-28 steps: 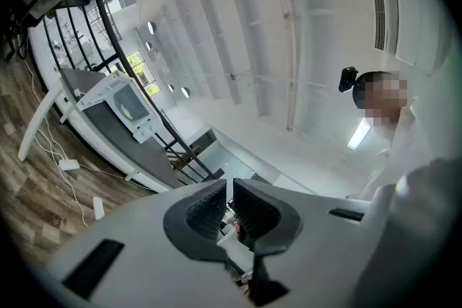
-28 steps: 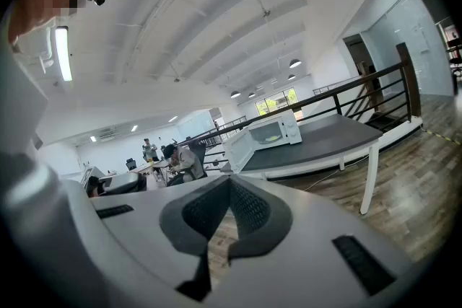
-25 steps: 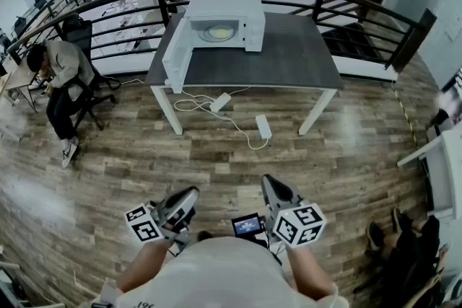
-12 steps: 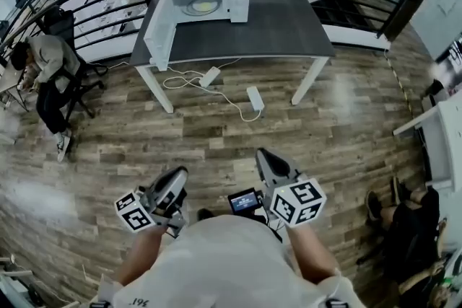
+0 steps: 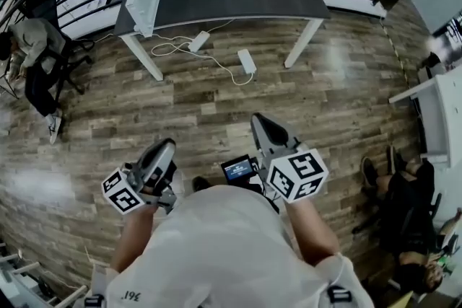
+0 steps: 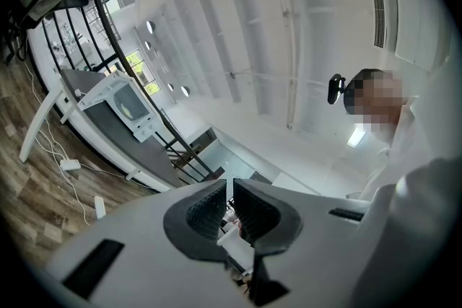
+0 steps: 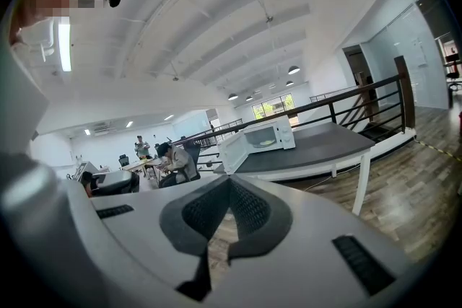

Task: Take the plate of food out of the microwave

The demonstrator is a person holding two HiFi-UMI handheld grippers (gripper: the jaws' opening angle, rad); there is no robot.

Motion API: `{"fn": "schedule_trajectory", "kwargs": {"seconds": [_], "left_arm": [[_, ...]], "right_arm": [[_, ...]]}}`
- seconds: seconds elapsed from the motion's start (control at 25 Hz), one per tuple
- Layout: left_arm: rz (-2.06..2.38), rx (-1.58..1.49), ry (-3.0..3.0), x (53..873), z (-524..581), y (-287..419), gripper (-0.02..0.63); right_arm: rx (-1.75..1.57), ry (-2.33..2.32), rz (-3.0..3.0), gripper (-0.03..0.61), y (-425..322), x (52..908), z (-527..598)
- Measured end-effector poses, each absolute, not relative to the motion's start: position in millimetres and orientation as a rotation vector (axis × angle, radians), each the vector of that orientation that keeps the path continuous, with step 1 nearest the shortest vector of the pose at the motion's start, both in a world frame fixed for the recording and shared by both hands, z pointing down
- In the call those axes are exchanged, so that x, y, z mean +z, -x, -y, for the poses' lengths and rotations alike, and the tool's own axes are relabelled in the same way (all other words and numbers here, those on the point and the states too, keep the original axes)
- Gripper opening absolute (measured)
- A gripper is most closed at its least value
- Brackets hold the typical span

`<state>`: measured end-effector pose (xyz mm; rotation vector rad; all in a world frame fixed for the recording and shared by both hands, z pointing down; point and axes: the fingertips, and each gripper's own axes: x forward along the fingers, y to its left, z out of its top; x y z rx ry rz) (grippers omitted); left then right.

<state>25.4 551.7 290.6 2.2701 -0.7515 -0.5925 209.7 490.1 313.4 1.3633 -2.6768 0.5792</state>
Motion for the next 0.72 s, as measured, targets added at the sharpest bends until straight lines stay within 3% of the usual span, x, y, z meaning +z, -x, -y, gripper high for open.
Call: {"fn": "schedule_trajectory", "kwargs": {"seconds": [0.72], "left_arm": [[0.747, -0.597, -2.249, 298, -547, -16, 0.034]], "right_arm": [[0.704, -1.451, 2.723, -0.009, -215, 306, -485]]}}
